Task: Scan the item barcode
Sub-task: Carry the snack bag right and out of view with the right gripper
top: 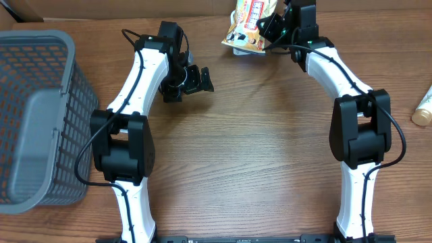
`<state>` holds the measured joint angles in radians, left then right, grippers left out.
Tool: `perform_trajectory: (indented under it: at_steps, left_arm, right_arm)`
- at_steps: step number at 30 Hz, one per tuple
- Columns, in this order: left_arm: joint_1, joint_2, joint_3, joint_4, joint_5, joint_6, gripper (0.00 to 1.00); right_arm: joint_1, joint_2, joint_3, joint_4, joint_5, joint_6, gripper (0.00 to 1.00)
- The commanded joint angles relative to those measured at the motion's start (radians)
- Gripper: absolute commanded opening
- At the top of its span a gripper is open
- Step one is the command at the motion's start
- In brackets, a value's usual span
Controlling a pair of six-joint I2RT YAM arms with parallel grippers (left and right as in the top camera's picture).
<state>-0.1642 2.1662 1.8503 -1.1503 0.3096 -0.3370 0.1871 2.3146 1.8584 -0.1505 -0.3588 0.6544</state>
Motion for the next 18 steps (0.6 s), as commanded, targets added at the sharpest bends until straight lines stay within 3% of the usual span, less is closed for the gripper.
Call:
perform_trajectory:
  at_steps: [1,9,18]
  left_arm:
    - [-0.010,0.005,0.002,0.003,-0.006,-0.006,1.00]
    - [-0.010,0.005,0.002,0.005,-0.026,-0.007,1.00]
    - [-0.012,0.005,0.002,0.003,-0.026,-0.007,1.00]
  right_arm:
    - [-0.081,-0.108,0.015,-0.034,-0.001,-0.002,0.04]
    - [-0.338,-0.299,0.015,-0.280,0.108,-0.029,0.04]
    - [-0.685,-0.292,0.013,-0.608,0.332,-0.039,0.04]
